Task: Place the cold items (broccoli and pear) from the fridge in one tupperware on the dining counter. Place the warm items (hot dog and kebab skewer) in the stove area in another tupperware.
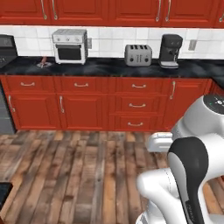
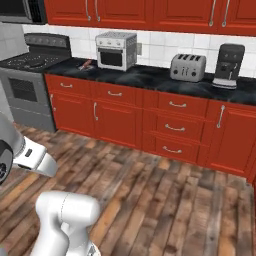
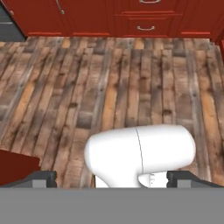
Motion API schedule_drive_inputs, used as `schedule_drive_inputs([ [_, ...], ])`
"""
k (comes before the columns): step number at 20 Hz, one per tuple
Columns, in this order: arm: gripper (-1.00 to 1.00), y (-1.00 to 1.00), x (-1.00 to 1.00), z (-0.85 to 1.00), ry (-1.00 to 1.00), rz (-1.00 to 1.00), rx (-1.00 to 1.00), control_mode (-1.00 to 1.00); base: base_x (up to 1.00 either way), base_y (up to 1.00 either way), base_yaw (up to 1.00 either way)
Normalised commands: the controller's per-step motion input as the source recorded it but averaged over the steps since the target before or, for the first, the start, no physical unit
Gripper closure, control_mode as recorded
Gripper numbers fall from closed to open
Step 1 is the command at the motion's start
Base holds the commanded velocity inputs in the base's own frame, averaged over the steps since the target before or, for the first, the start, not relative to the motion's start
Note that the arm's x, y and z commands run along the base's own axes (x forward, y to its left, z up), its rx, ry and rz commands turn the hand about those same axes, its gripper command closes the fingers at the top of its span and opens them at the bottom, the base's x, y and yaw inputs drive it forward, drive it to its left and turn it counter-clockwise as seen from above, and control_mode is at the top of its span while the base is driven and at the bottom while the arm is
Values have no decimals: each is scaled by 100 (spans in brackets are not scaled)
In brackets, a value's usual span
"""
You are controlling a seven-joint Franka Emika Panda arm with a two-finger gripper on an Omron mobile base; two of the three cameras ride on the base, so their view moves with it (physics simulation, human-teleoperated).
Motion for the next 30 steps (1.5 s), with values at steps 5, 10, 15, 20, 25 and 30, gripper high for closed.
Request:
schedule_drive_inputs([
  [5,-100,0,0,0,0,0,0,100,100,5,2],
  [10,-100,0,0,0,0,0,0,100,100,37,-2],
  [15,-100,0,0,0,0,0,0,100,100,72,-11],
  [20,-100,0,0,0,0,0,0,100,100,92,-19],
  [25,-100,0,0,0,0,0,0,100,100,84,-17],
  [30,-100,0,0,0,0,0,0,100,100,62,-10],
])
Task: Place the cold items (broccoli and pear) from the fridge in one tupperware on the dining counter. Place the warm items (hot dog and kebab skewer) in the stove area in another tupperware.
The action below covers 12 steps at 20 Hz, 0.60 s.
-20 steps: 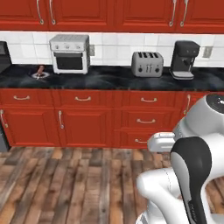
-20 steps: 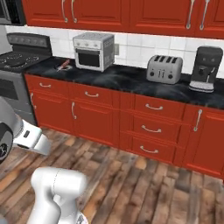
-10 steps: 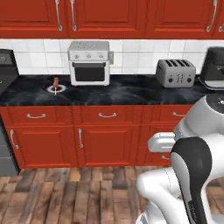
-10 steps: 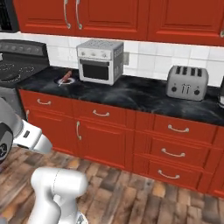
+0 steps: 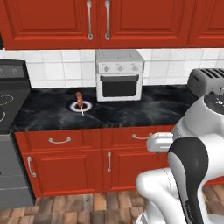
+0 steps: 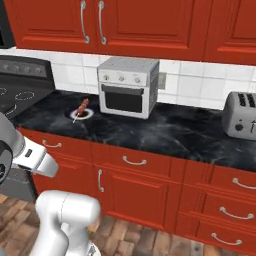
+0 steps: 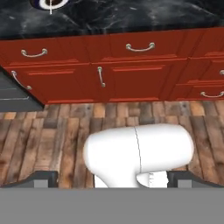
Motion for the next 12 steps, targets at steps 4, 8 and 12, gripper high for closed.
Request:
schedule_drive_inputs([
  [4,-100,0,0,0,0,0,0,100,100,48,-5],
  [8,-100,0,0,0,0,0,0,100,97,61,-3],
  [12,-100,0,0,0,0,0,0,100,79,46,0],
])
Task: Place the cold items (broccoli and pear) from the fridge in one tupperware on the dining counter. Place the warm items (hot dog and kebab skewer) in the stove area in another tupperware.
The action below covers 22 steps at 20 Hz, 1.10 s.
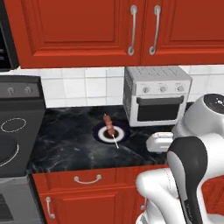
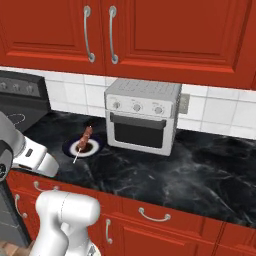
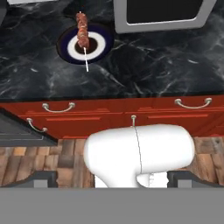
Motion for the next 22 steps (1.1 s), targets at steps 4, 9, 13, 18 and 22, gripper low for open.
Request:
schedule_drive_inputs([
  [4,-100,0,0,0,0,0,0,100,92,11,0],
  [9,-100,0,0,0,0,0,0,100,84,32,0],
  [13,-100,44,62,-8,20,0,-1,-100,18,15,0],
  [18,-100,47,92,-23,21,2,0,-100,0,0,0],
  [22,-100,4,48,-40,2,16,0,-100,0,0,0],
])
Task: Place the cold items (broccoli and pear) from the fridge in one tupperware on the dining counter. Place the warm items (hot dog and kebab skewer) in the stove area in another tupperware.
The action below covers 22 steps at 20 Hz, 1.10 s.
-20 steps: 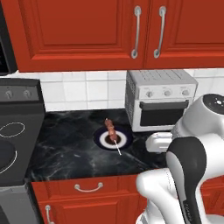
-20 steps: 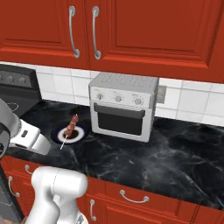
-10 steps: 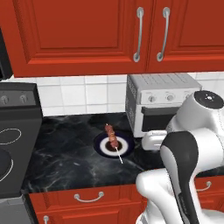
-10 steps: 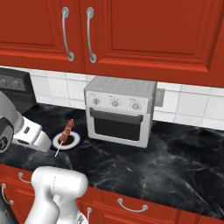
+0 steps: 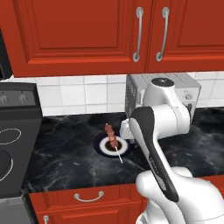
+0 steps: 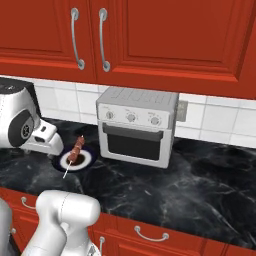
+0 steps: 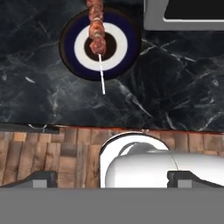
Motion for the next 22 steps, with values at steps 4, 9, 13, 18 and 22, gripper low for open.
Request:
schedule_drive_inputs([
  [4,-100,-1,20,-57,0,5,-5,-100,0,0,0],
  [9,-100,1,51,-31,0,0,-2,-100,0,0,0],
  [13,-100,2,64,-20,0,0,0,-100,0,0,0],
  [18,-100,18,59,-41,6,0,-4,-100,0,0,0],
  [22,-100,23,53,-42,4,0,-7,-100,0,0,0],
])
